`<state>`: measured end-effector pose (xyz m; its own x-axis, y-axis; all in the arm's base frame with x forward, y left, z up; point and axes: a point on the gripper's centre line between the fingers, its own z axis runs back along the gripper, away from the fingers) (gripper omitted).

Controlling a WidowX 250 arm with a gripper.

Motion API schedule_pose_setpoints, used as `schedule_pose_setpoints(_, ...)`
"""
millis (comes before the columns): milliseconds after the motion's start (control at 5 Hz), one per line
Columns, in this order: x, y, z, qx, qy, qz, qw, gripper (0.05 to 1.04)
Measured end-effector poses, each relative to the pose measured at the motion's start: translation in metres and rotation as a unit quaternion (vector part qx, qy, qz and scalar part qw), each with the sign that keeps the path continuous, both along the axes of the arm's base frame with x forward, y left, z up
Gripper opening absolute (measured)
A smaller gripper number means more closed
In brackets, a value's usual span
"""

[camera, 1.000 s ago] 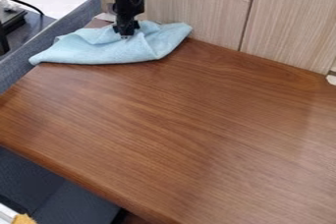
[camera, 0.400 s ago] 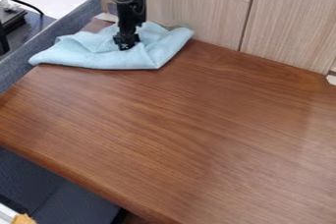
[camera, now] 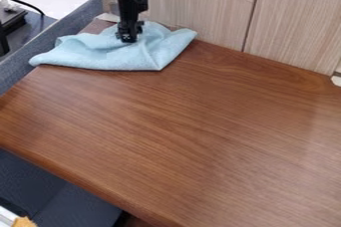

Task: Fold the cloth from bottom right to top left

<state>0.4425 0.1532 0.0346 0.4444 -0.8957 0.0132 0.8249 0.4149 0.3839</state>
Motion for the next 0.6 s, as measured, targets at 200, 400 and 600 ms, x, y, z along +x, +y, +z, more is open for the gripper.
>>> schedule_pose_setpoints(200, -0.002, -0.004, 0.021, 0.003, -0.014, -0.019, 0.9997, 1.0)
schedule_pose_setpoints(400, -0.023, 0.0, 0.042, 0.015, -0.027, -0.014, 0.9994, 1.0)
schedule_pose_setpoints(600, -0.041, 0.004, 0.053, 0.028, -0.023, -0.004, 0.9993, 1.0)
